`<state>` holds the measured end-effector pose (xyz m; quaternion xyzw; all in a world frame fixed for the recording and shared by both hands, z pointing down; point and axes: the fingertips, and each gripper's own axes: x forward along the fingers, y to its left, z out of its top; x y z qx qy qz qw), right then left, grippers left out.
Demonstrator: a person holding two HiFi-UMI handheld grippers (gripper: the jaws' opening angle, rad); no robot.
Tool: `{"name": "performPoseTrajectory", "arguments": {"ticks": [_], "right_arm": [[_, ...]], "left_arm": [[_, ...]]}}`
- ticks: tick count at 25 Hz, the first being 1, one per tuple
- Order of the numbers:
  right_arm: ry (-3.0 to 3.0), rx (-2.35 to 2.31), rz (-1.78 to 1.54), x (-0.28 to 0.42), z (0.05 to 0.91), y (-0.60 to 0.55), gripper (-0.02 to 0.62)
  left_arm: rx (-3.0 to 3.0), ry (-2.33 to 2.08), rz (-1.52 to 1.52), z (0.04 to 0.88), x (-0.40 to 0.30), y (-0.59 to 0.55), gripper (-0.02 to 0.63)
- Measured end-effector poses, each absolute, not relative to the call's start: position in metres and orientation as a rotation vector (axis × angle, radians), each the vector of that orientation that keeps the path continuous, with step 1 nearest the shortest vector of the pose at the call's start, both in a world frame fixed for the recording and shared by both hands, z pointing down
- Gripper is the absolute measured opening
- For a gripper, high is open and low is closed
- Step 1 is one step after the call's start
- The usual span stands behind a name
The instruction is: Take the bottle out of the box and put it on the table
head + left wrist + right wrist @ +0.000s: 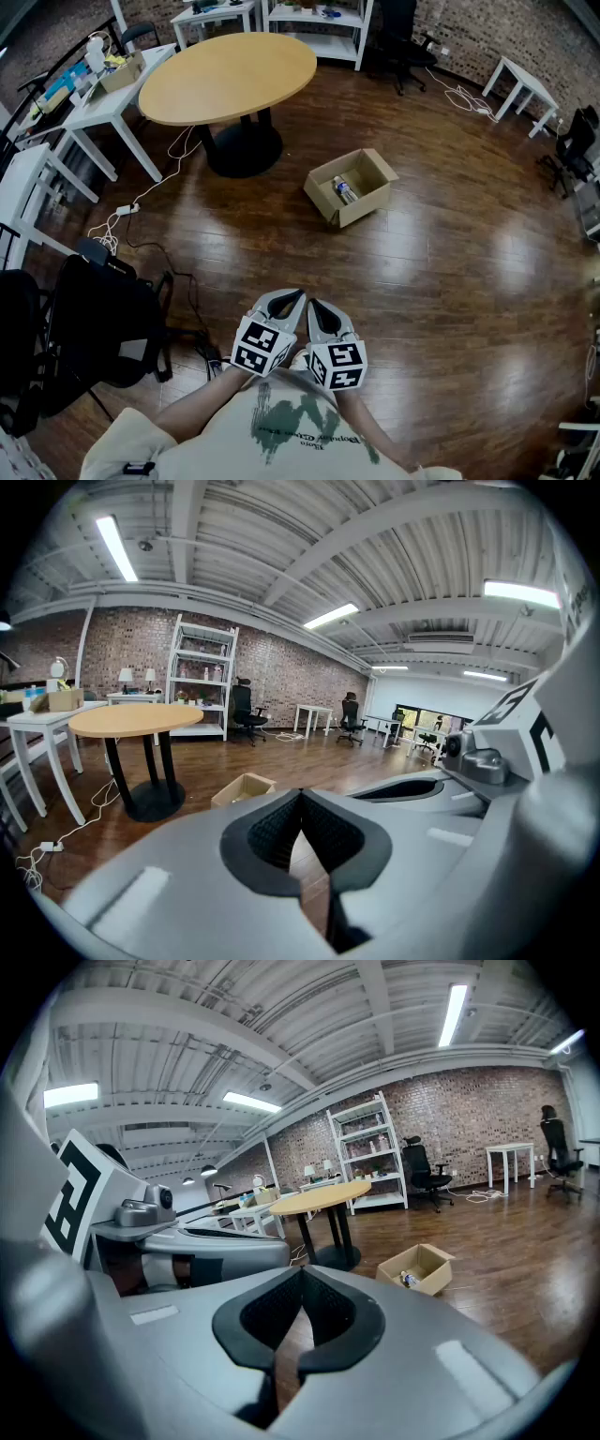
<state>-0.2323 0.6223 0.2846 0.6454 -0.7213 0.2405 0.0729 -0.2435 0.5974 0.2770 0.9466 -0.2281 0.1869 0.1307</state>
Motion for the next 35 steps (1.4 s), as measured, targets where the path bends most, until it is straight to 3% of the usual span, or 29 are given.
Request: {"name": "performPoseTrajectory", "arguments": {"ticks": [19,35], "right_arm": [[-2.157,1.946,0.725,-0.157,0.294,0.579,0.0],[-2.099,1.907,0.723,-0.128,0.297,0.422,0.0]], "left_arm": [[2.769,-0.653,0.51,0.277,-0.174,0.541,-0.003],[2.707,-0.627,0.463,0.286,-0.144,0.386,-0.003]]}}
